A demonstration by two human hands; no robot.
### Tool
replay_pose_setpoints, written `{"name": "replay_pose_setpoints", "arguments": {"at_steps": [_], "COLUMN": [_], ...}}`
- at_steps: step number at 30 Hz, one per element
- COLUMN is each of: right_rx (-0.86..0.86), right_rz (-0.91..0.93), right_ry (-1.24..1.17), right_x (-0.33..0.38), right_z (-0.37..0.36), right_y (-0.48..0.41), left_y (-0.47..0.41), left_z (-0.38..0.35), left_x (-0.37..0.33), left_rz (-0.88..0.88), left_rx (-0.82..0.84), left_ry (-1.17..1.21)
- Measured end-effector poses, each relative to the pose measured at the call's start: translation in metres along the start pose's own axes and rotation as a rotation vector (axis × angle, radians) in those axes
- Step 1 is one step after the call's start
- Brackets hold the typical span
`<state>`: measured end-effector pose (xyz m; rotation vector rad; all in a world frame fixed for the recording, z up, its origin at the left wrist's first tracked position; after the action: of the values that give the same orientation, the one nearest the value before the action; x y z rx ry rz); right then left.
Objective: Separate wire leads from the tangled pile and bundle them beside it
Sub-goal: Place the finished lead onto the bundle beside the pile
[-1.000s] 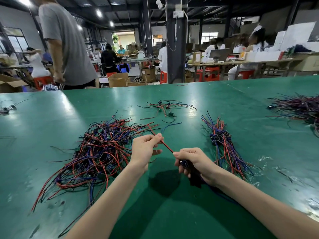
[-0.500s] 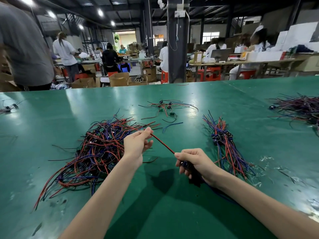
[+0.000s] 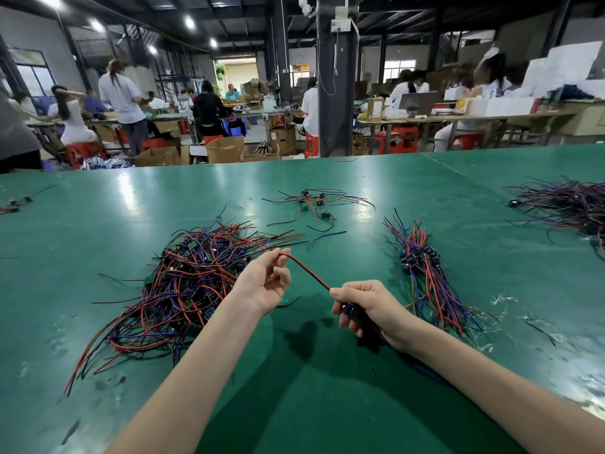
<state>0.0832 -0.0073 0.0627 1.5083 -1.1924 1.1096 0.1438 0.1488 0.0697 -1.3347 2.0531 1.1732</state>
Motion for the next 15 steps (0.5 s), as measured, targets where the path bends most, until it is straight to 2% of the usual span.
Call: {"name": "replay_pose_setpoints", "arguments": {"at_steps": [6, 11, 13, 15], "right_rx": [0.008, 0.013, 0.016, 0.021], "right_rz": [0.002, -0.001, -0.005, -0.006], "right_ry": [0.009, 0.021, 0.025, 0.029], "right_x": [-0.001, -0.001, -0.001, -0.001], "right_z": [-0.001, -0.001, -0.001, -0.001], "right_y": [0.0, 0.0, 0.0, 0.0], "left_y": [-0.003, -0.005, -0.005, -0.005], "left_z": [0.001, 0.004, 0.007, 0.012], "left_x": [-0.002, 0.007, 0.001, -0.013], "left_rz": [-0.038, 0.062, -0.009, -0.195], "left_rx": [-0.016, 0.007, -0.021, -0.123], "left_ry": [-0.02, 0.095, 0.002, -0.244]}}
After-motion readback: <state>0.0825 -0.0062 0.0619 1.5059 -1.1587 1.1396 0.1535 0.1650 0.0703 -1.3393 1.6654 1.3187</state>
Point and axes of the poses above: each hand's wrist, its own y-axis away from the middle knuckle, its own z-axis out of the back of the hand, x = y × z, the point moved 7 cm from there along -y, towards the middle knuckle, and after that the axes turned 13 degrees about -y, right-handed, at the moved point
